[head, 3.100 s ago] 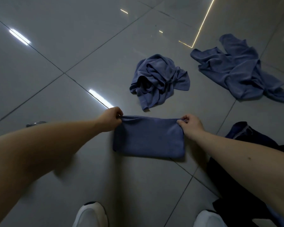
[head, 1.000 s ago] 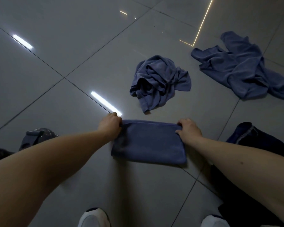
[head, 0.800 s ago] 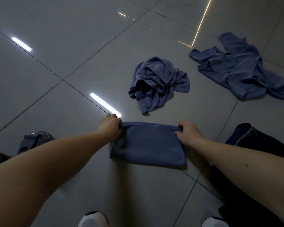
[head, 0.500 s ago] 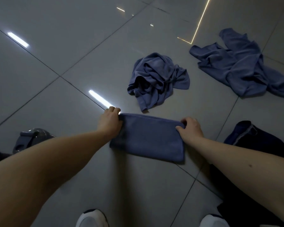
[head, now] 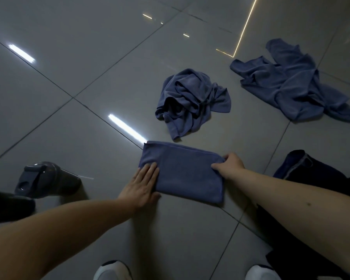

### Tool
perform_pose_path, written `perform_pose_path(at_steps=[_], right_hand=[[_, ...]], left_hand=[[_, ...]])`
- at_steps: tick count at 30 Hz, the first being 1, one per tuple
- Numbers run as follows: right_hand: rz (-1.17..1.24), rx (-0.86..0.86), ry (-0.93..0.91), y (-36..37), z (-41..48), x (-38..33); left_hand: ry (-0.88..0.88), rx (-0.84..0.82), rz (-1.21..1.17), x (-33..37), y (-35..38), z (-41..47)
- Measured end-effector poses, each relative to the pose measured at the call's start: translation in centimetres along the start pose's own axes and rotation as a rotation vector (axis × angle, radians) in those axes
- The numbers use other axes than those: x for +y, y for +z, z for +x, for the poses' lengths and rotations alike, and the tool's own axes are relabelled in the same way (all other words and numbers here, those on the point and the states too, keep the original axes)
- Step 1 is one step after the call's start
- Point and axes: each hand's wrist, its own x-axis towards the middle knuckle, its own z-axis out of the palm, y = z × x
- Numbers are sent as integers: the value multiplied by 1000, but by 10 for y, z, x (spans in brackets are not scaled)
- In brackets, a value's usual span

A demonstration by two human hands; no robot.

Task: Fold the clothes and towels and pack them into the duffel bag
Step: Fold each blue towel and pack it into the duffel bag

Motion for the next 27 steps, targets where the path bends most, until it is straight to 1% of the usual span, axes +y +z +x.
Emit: perform_pose_path(at_steps=[3, 6, 8, 10, 12, 14, 15, 19, 21, 23, 25, 27], right_hand=[[141, -60, 69, -2, -7, -2], [273, -157, 126, -3, -12, -2], [358, -205, 195, -5, -16, -2], [394, -293, 269, -6, -20, -2], [439, -388, 340, -7, -28, -5], [511, -450, 390, -10, -36, -9], [559, -469, 413, -11, -41, -12], [697, -499, 460, -11, -56, -23], [727, -509, 447, -11, -61, -29], [712, -522, 423, -11, -67, -36], [657, -526, 375, -12, -72, -41], [611, -486, 324, -14, -73, -43]], left_hand=[[21, -10, 10, -2, -12, 2], [50, 101, 44, 12, -31, 6], [178, 170, 0, 34, -45, 7], [258, 142, -122, 64, -56, 7], [204, 74, -238, 96, -67, 4], [77, 0, -388, 121, -70, 1], [24, -12, -433, 131, -69, 1], [-134, 54, -481, 147, -64, 1], [-207, 48, -542, 148, -63, 3], [-236, 47, -535, 149, -62, 4], [-224, 58, -499, 147, -61, 4], [-215, 58, -508, 143, -58, 2]])
